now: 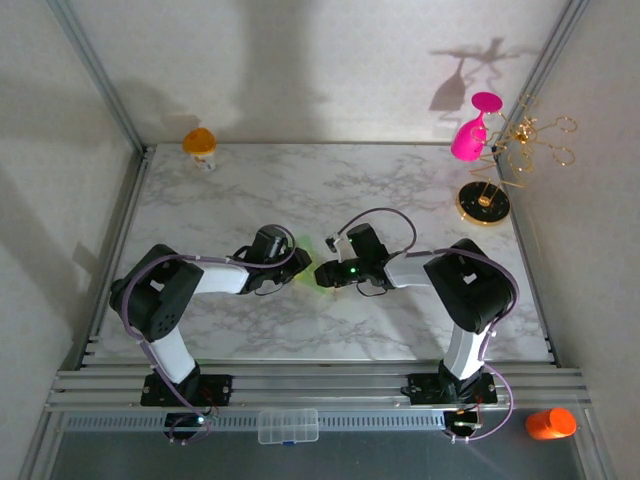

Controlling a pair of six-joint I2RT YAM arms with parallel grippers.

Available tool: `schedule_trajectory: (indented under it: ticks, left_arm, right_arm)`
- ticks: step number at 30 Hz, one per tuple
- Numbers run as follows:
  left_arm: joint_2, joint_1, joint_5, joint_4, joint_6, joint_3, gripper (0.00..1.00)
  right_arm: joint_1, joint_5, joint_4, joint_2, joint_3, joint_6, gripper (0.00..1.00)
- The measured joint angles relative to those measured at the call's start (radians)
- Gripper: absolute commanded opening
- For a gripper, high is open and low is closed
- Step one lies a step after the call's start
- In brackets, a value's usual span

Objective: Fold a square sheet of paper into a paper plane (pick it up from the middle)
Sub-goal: Fourth fold the wing at the center of the table.

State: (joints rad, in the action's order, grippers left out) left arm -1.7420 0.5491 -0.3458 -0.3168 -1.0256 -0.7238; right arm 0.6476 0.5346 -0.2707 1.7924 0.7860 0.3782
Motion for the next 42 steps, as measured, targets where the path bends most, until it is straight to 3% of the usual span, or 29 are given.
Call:
schedule_trajectory:
  ticks: [13,33,42]
  left_arm:
    - [-0.016,-0.001,0.017,0.047,-0.052,-0.035,0.33]
    - [-0.028,-0.001,0.026,0.081,-0.053,-0.055,0.27]
    - [-0.028,-0.001,0.029,0.084,-0.053,-0.055,0.27]
  right_arm:
    - [0.000,-0.045,-0.002,-0.029,-0.018,-0.008,0.35]
    - [0.000,-0.040,0.005,0.031,0.016,-0.023,0.17]
    - [-0.007,-0.019,-0.004,0.043,0.017,-0.023,0.15]
